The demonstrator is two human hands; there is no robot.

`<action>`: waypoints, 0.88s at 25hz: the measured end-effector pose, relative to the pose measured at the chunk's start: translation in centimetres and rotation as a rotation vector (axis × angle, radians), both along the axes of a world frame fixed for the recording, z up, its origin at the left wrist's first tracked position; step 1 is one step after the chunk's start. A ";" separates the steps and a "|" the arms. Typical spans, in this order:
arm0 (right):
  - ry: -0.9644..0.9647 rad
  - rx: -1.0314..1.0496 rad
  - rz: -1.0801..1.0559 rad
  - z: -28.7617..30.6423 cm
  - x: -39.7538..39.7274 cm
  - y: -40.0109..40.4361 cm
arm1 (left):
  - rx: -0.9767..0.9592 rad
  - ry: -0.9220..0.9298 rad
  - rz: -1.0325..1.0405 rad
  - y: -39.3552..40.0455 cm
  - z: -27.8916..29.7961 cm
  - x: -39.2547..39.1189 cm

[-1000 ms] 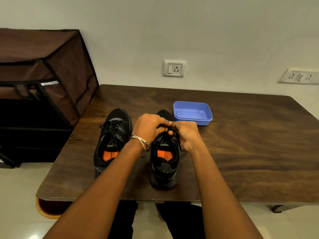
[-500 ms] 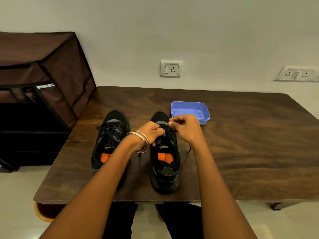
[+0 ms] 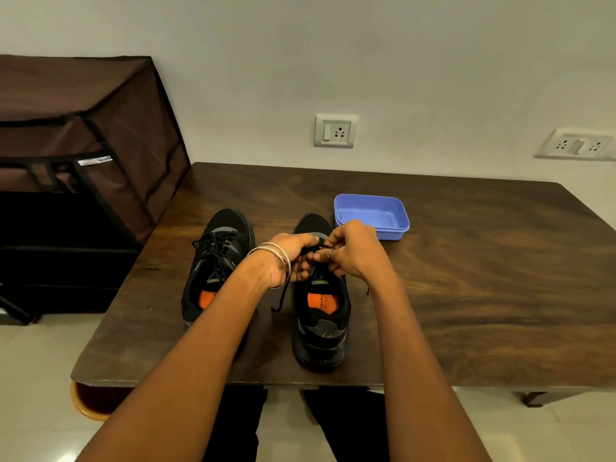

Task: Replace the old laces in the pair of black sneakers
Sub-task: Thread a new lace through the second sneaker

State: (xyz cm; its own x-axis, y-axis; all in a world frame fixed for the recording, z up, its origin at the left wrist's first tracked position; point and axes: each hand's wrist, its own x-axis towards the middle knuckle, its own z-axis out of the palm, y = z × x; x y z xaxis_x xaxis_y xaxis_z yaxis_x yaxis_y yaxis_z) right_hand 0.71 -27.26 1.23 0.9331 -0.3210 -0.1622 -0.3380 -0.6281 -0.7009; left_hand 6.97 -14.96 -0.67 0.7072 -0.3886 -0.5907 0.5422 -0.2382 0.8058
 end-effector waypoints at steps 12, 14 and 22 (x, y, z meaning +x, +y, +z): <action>-0.069 0.161 -0.102 -1.0 -0.5 -1.1 | -0.297 -0.165 -0.121 2.7 -1.6 0.4; -0.072 0.180 -0.108 -1.1 -0.6 -1.1 | -0.290 -0.252 -0.104 2.3 -2.0 0.3; -0.081 0.238 -0.144 -1.2 -0.7 -1.1 | -0.164 -0.628 -0.083 1.2 -1.4 -0.2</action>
